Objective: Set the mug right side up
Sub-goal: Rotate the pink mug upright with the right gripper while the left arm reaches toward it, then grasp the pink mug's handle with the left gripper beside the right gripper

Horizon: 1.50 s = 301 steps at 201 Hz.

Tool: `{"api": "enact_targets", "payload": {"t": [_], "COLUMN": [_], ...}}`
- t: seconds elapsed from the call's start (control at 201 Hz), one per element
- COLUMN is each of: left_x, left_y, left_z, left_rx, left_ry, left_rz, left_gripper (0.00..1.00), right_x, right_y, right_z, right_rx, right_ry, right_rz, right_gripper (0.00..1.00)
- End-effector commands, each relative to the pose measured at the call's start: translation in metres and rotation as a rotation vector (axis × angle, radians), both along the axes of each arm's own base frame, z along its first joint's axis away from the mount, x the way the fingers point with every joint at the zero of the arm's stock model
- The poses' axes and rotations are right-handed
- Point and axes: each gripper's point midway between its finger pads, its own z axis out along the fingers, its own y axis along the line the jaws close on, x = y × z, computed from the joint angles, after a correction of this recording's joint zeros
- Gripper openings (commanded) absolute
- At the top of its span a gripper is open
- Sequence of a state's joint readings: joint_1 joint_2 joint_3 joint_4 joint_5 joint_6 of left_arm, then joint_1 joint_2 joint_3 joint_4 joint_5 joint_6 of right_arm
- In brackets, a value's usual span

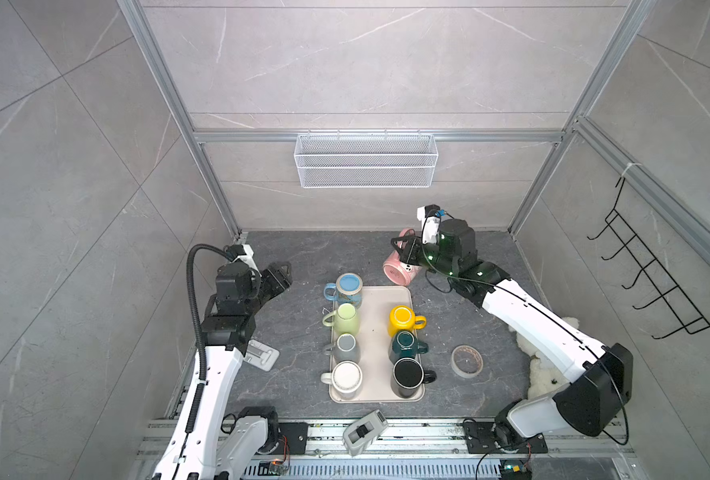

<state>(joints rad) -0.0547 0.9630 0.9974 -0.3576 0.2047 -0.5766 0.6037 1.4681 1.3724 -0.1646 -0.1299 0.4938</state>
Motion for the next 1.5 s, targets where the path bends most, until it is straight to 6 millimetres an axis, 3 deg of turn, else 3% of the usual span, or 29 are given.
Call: {"api": "enact_targets", "payload": {"t": [0.0,0.204,0.448,0.647,0.767,1.06,1.493], "left_x": [-0.001,0.000,0.005,-0.021,-0.035,-0.069,-0.088], "left_y": [-0.032,-0.082,-0.107,-0.144,-0.156,-0.186,-0.206], "left_z": [0.034,0.044,0.074,0.101,0.099,0.066,0.043], "left_rx": [0.056,0.170,0.194,0.258,0.328,0.426,0.431], "left_ry": [-0.089,-0.084,-0.155,-0.267,-0.279,-0.220,-0.177], "left_rz": [-0.175,-0.372,-0.483,-0.724,-0.814,-1.035,-1.148], "left_gripper": [0.69,0.69,0.69,0.69,0.69,0.69,0.64], "right_x": [-0.021,-0.053,-0.080,-0.094,-0.100,-0.106,-0.112], "right_y": [-0.001,0.009,0.012,0.019,0.026,0.046,0.051], "right_z": [0.003,-0.009,-0.007,-0.004,0.000,-0.002,0.005], "right_rx": [-0.298,-0.641,-0.971,-1.129,-1.185,-1.229,-1.217], "right_ry": [-0.215,-0.432,-0.707,-0.880,-0.969,-1.078,-1.106], "right_rz": [0.031,0.001,-0.116,-0.152,-0.172,-0.149,-0.153], "right_gripper": [0.00,0.00,0.00,0.00,0.00,0.00,0.00]}}
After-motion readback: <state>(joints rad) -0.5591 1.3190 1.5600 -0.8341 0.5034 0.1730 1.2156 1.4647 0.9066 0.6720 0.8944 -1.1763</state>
